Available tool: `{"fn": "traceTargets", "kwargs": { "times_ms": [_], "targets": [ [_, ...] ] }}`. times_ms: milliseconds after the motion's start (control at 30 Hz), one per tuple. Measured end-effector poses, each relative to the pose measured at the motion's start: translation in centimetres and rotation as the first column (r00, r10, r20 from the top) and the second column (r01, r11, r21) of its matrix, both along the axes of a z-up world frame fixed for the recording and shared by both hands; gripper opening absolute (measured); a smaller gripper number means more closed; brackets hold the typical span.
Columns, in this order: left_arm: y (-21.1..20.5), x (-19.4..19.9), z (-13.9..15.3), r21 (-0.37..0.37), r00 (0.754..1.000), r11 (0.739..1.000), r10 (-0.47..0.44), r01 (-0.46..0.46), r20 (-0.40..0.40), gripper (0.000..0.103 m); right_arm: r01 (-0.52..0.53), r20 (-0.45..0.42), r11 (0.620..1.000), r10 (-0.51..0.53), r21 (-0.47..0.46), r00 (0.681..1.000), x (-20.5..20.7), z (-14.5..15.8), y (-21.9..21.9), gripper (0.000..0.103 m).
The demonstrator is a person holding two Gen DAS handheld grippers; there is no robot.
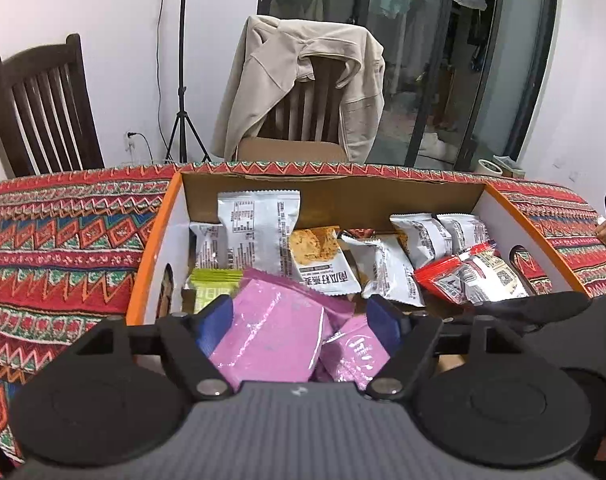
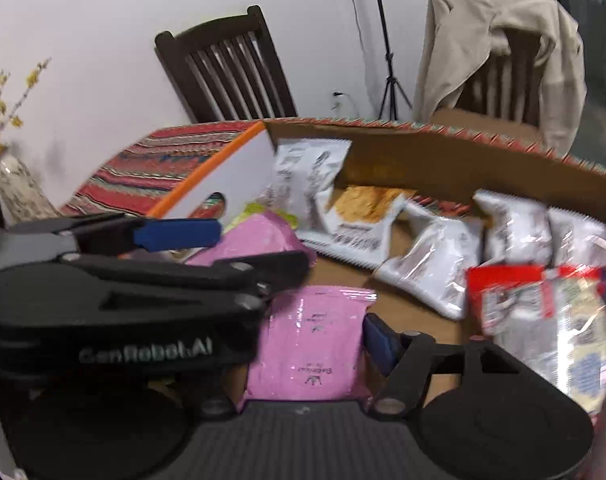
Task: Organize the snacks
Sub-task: 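Lower the pink packets into the box and open both grippers, then lift both grippers out of the box and move back toward the table packets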
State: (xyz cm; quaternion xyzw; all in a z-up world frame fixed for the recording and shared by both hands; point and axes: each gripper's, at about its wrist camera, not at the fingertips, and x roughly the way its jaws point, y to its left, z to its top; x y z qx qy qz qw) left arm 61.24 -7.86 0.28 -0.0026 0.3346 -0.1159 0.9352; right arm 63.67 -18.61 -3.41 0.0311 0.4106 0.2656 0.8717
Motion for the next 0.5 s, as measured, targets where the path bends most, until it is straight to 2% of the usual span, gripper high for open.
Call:
{"fn": "traceTargets", "kwargs": {
  "times_ms": [233,367,500],
  "targets": [
    [1.8,-2.0,2.3,-0.007,1.0,1.0,0.015,-0.015,0.019,0.076,0.016,0.052,0.999,-0.015,-0.028,0.999,-1.1,1.9,-0.9,0.069],
    [3.1,-4.5,4.8,0.004,0.999,1.0,0.013,-0.013,0.041,0.076,0.047,0.092,0.998,-0.043,-0.039,0.995,-2.5,4.4,-3.0,0.069],
    [4.2,-8.4,7.8,0.023,0.996,1.0,0.017,-0.019,0.091,0.077,0.067,0.145,0.997,-0.061,-0.041,0.988,-5.7,7.8,-5.3,0.072]
  ]
}}
